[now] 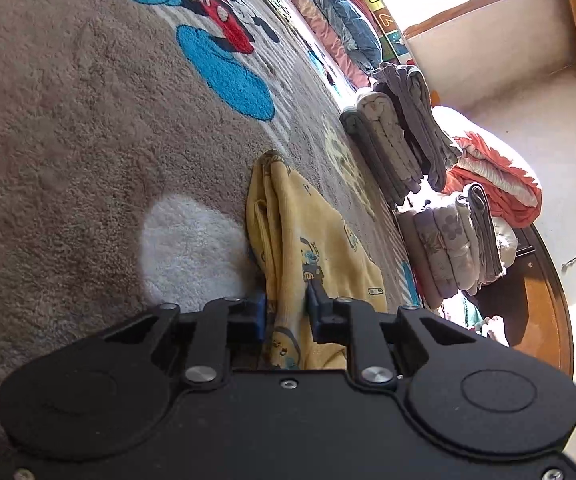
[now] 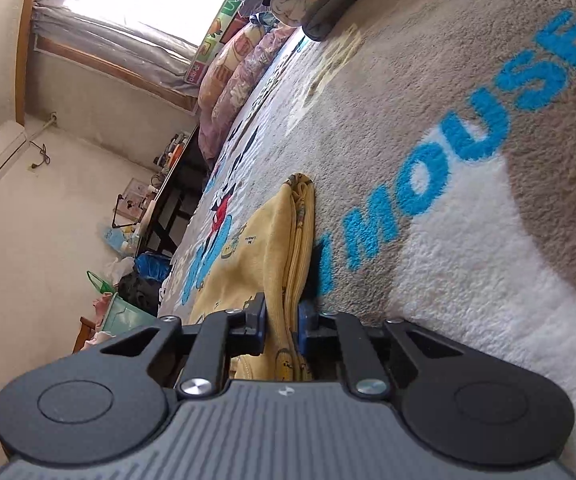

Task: Fold clothes
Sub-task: 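Carry the held bundle with the right gripper to the clothes pile on the chair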

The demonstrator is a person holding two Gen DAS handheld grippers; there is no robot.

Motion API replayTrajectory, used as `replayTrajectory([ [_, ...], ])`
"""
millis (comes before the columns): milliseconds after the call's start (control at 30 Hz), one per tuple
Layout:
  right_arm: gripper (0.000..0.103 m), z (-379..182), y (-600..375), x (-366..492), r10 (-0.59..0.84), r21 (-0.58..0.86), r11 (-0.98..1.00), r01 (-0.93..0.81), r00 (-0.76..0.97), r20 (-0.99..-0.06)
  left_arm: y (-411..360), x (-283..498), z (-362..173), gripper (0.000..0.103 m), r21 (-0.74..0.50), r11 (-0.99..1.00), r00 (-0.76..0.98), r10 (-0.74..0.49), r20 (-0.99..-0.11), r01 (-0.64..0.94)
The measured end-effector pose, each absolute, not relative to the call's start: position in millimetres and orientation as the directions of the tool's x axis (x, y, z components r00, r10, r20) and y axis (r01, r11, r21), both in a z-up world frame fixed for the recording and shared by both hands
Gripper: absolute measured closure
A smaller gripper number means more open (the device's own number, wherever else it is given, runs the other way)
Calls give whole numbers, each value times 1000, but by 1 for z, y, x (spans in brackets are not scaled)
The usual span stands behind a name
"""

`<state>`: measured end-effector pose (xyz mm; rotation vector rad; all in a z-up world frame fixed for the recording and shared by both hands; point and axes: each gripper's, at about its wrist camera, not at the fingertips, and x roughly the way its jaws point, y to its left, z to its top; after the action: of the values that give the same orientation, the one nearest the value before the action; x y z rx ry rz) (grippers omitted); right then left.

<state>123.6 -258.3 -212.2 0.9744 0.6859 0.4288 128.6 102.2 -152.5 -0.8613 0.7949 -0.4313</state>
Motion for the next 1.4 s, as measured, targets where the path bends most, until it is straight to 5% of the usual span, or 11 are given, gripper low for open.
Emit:
replayTrajectory([
  [533, 89, -156, -237, 124, 700, 920, 332, -206, 708, -94, 171, 81, -99, 90, -843, 518, 780, -584, -223, 147],
  [967, 89, -45, -40, 228, 906, 873, 153, -462, 418, 63, 354, 10, -16, 90, -841, 507, 980, -159, 121, 186],
  [1300, 90, 36, 169, 278, 993, 821, 26, -570, 110, 45, 474, 3, 19, 90, -844, 525, 970, 128, 205, 109],
  [1400, 89, 51, 218, 291, 997, 815, -8, -580, 53, 48, 505, 21, 18, 88, -868, 495, 968, 199, 156, 38],
])
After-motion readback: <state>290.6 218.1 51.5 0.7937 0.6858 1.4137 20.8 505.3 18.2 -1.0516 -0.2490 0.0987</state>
